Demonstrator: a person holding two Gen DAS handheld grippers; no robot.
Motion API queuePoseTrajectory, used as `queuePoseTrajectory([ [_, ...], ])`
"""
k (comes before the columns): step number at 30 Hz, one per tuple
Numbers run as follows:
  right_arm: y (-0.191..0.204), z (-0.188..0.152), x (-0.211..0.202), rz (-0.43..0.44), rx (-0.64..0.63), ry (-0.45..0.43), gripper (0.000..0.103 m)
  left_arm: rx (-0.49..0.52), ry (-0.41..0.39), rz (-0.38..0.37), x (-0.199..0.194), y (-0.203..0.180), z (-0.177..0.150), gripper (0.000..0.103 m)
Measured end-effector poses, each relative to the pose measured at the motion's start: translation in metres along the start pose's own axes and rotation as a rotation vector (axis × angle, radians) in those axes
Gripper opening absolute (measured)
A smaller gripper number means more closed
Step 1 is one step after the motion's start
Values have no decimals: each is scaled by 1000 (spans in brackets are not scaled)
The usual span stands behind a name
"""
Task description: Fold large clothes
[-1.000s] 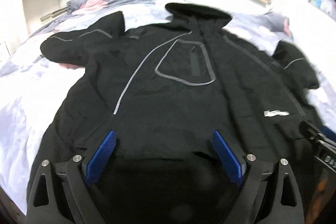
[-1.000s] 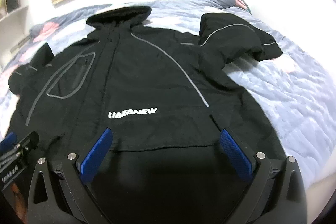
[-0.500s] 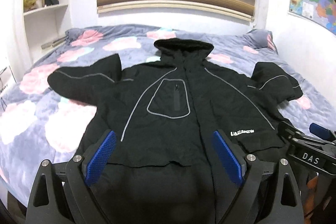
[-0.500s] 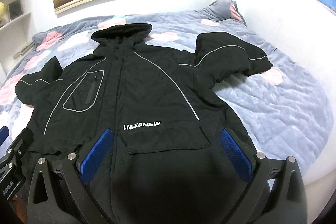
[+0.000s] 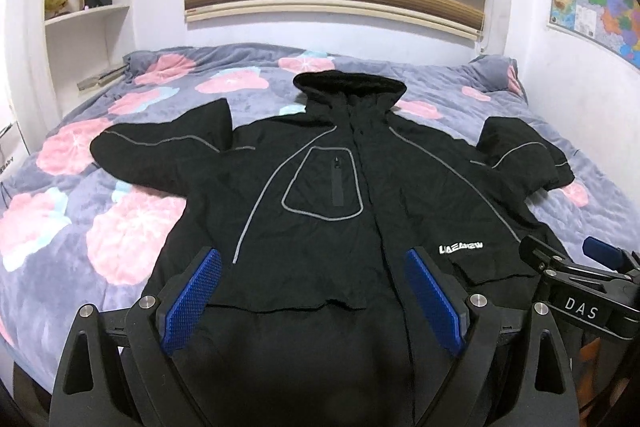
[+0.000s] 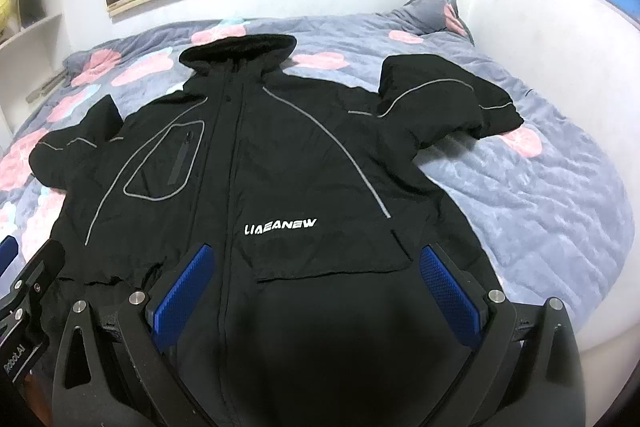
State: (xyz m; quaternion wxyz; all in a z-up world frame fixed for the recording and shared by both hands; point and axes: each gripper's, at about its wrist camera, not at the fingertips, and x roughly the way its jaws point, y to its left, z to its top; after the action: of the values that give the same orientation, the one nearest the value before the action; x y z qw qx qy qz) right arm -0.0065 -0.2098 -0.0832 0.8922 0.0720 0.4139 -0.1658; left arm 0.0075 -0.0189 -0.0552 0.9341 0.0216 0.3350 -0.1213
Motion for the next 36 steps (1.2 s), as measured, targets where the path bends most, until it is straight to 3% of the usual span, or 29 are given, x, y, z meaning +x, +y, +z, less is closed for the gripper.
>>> queuePoseTrajectory([
  [11,3,-6,24,20,-18,53,103,-43,46,29,18,10,-7,93],
  [18,-37,0,41,-15,45,60,103,-41,100,35,38,5,-13,93],
  [23,-84,16,54,-34,106,58,103,-7,120,47,59,-11,-13,93],
  [30,-191,59,78,-94,214,25,102,18,150,20,89,-36,-7,93],
  [36,-303,99,121,-24,334,1,96,86,132,-16,99,-74,29,93],
])
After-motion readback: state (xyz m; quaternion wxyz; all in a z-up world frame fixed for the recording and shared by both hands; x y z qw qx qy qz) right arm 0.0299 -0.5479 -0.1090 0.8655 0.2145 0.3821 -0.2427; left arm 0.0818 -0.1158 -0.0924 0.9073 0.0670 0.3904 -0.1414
